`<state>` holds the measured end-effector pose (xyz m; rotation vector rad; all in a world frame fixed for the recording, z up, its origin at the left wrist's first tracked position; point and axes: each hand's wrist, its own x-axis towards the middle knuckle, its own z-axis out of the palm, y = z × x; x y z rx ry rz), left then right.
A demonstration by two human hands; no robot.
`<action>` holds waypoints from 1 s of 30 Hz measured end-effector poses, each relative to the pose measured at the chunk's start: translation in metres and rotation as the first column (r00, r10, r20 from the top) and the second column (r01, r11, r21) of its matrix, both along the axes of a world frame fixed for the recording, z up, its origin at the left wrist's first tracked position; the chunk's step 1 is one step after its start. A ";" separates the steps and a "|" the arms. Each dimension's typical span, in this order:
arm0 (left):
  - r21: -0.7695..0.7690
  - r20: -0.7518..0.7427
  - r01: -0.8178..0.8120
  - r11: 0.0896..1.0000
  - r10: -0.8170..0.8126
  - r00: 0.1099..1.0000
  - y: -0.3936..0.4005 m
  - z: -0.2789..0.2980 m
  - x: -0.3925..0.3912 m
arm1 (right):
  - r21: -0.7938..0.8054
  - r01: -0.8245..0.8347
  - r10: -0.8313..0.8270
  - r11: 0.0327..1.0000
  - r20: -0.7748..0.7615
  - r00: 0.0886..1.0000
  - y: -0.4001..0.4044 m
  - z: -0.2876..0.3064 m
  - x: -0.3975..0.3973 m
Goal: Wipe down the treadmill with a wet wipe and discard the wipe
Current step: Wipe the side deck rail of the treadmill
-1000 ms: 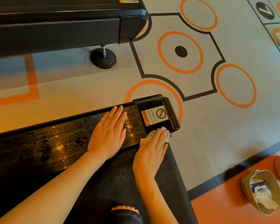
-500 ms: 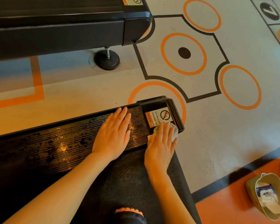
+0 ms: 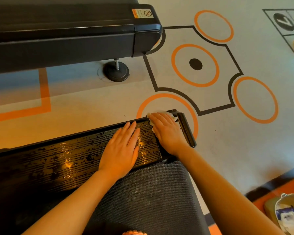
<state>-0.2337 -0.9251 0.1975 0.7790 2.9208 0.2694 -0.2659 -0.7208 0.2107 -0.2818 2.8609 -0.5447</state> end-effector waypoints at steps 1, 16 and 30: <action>-0.005 -0.006 0.000 1.000 0.000 1.000 0.000 0.000 0.000 | 0.023 -0.014 0.014 1.000 0.000 1.000 0.009 0.000 -0.003; -0.009 -0.012 -0.003 1.000 0.003 1.000 0.000 -0.003 0.000 | 0.029 0.061 -0.061 0.998 -0.025 0.998 0.033 -0.007 -0.007; 0.031 -0.005 -0.002 1.000 0.003 1.000 0.000 -0.003 0.000 | -0.179 0.306 -0.334 0.935 -0.157 0.929 -0.021 -0.012 0.046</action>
